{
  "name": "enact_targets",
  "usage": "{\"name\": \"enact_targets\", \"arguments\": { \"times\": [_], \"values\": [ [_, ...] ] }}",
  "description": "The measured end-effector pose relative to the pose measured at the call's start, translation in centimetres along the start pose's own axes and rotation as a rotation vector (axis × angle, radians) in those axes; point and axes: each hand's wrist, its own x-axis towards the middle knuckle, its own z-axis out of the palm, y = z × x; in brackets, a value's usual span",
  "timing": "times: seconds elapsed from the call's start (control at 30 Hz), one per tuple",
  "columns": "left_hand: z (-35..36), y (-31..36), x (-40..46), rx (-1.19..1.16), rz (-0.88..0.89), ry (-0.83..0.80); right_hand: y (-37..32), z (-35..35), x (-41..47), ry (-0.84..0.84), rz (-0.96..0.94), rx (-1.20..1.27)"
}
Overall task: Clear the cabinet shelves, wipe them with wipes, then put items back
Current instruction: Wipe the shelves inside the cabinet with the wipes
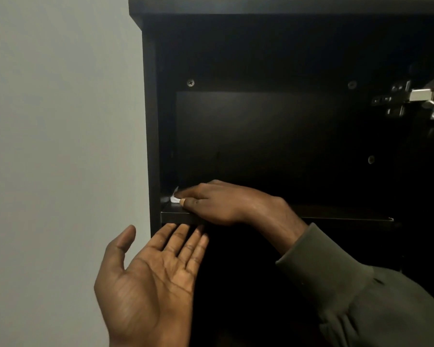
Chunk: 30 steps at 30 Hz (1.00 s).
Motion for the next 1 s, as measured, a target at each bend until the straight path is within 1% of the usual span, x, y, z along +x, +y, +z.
{"name": "enact_targets", "arguments": {
  "times": [0.13, 0.27, 0.33, 0.4, 0.53, 0.6, 0.67, 0.73, 0.77, 0.8, 0.87, 0.9, 0.93, 0.97, 1.0],
  "values": [
    [0.1, -0.1, -0.4, 0.013, 0.012, 0.010, -0.4, 0.0, -0.7, 0.013, -0.026, 0.059],
    [-0.1, 0.0, -0.4, 0.053, 0.015, 0.002, -0.1, 0.0, -2.5, 0.002, -0.147, 0.144],
    [-0.2, 0.0, -0.3, 0.063, 0.023, 0.001, 0.0, -0.2, -2.8, -0.008, -0.174, 0.165],
    [-0.1, -0.1, -0.4, 0.046, 0.023, 0.007, 0.0, -0.3, -2.5, -0.020, -0.141, 0.140],
    [-0.3, -0.2, -0.2, 0.053, 0.028, 0.043, -0.9, 0.8, -1.3, 0.003, 0.005, 0.013],
    [-0.6, -0.2, 0.1, 0.061, 0.028, 0.001, -1.5, 1.3, -1.1, 0.039, 0.027, -0.043],
    [-1.2, 0.0, 0.4, 0.051, 0.031, -0.050, -1.9, 1.5, -1.2, 0.075, 0.022, -0.086],
    [-1.5, 0.3, 1.2, 0.026, 0.036, -0.061, -2.2, 1.7, -2.0, 0.106, -0.018, -0.102],
    [-1.7, 0.1, 1.3, 0.065, 0.040, -0.040, -2.3, 1.9, -2.6, 0.126, -0.049, -0.110],
    [-3.0, -0.5, 1.2, 0.119, 0.018, -0.070, -2.5, 2.0, -3.2, 0.147, -0.083, -0.124],
    [-7.8, 0.4, 3.5, 0.004, -0.063, -0.298, -2.5, 2.1, -4.5, 0.165, -0.106, -0.150],
    [-8.7, 0.6, 4.1, -0.007, -0.052, -0.342, -2.2, 2.2, -5.2, 0.168, -0.088, -0.148],
    [-8.2, 0.3, 3.7, 0.050, -0.024, -0.288, -1.9, 2.1, -5.9, 0.175, -0.050, -0.135],
    [-7.1, -0.1, 2.7, 0.101, -0.026, -0.119, -1.4, 1.9, -6.7, 0.186, 0.007, -0.114],
    [-5.8, 0.5, 3.1, 0.078, -0.106, 0.037, -0.8, 1.7, -7.5, 0.201, 0.074, -0.093]
  ]
}}
